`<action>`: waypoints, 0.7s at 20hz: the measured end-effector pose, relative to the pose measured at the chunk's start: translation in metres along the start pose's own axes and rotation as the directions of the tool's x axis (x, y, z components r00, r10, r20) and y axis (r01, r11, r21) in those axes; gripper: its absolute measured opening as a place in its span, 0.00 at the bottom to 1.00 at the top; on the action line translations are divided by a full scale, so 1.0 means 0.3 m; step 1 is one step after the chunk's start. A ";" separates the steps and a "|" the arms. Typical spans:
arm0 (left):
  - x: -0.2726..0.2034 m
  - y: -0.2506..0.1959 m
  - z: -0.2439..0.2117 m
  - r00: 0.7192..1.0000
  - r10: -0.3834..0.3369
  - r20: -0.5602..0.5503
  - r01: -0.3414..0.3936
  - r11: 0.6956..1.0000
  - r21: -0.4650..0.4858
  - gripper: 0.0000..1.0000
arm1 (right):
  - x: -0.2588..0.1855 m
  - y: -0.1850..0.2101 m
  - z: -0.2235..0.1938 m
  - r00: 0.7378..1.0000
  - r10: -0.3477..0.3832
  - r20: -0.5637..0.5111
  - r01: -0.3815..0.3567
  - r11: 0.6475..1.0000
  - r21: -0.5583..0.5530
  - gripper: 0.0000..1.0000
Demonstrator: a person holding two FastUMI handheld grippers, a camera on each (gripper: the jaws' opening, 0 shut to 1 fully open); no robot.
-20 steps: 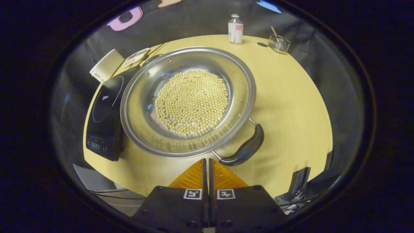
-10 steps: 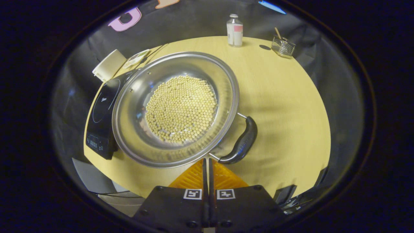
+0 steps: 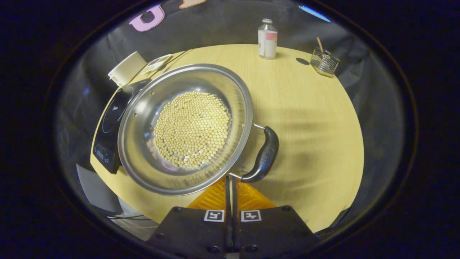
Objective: First push the handle of the pot to place it horizontally, then grasp the pot with both hands and set it on the induction cooktop.
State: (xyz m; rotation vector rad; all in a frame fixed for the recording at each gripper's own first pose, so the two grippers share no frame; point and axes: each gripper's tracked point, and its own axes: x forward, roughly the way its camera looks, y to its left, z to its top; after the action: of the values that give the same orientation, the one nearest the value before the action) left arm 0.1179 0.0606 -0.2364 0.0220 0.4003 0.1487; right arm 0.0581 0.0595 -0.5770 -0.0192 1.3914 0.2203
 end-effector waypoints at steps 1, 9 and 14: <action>-0.004 -0.007 -0.007 1.000 0.003 -0.007 -0.003 1.000 0.008 0.93 | 0.005 -0.007 0.006 1.000 0.006 0.004 -0.006 1.000 -0.009 0.03; -0.056 -0.089 -0.018 1.000 -0.007 -0.030 0.007 1.000 0.023 0.89 | 0.026 -0.073 0.079 0.999 0.028 0.032 -0.026 0.997 -0.078 0.03; -0.055 -0.096 -0.009 0.998 -0.030 -0.047 0.033 0.998 0.050 0.93 | 0.031 -0.088 0.110 0.998 0.024 0.056 -0.022 0.999 -0.033 0.02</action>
State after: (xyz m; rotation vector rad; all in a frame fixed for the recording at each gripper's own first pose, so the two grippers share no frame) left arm 0.1060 0.0297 -0.2339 0.0628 0.4502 0.1079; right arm 0.0960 0.0396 -0.5832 -0.0235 1.3328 0.2610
